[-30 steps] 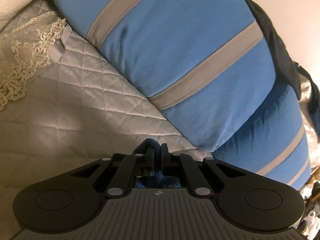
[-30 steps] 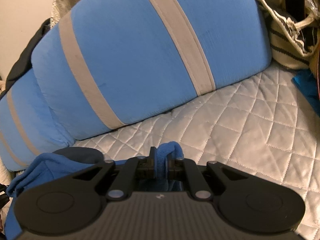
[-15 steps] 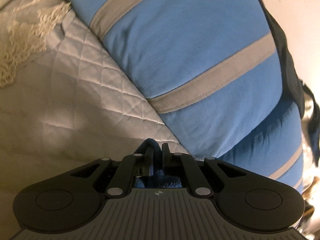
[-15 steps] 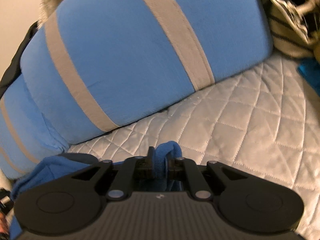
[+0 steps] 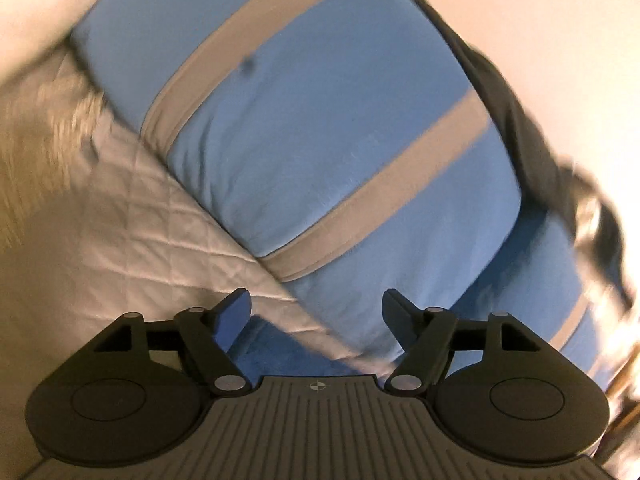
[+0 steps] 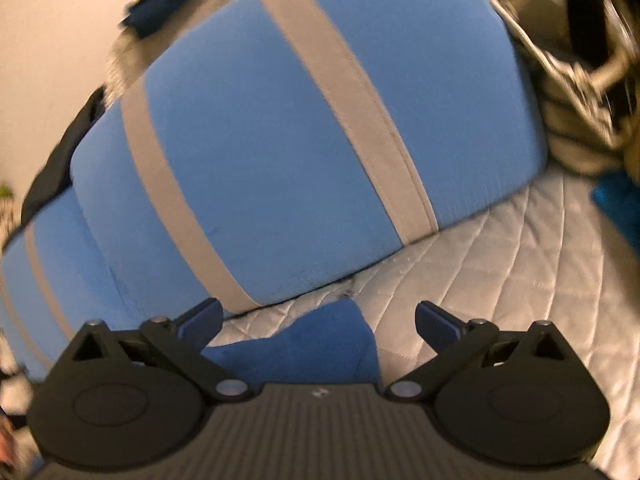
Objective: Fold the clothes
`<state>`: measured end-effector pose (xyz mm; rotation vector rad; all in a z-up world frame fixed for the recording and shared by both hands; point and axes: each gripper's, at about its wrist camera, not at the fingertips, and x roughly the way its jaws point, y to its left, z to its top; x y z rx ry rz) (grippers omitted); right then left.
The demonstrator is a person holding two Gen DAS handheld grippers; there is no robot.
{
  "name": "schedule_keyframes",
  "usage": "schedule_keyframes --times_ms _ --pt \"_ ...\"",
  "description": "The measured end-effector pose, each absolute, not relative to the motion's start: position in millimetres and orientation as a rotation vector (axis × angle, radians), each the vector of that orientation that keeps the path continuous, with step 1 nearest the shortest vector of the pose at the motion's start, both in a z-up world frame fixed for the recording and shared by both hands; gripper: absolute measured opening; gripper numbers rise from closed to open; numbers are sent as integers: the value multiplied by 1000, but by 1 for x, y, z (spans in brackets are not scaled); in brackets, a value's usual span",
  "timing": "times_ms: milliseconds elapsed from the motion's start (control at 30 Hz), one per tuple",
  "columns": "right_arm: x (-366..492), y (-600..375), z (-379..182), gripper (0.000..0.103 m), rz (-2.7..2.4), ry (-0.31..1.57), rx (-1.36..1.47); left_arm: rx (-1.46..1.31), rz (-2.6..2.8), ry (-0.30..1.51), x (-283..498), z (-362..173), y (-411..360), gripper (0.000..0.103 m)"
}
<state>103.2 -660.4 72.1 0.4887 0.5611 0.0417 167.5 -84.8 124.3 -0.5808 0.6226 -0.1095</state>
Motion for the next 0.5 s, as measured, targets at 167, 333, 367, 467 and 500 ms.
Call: schedule_keyframes --times_ms 167,333,367,467,500 --pt "94 -628 84 102 93 598 246 -212 -65 693 152 147 -144 74" --pt "99 -580 91 102 152 646 56 33 -139 784 157 137 -207 75" --pt "102 -571 91 102 162 656 35 55 -157 812 160 130 -217 75" --pt "117 -540 85 102 168 711 -27 56 -208 867 172 106 -235 75" --pt "123 -532 81 102 166 734 -47 49 -225 875 177 97 -238 75"
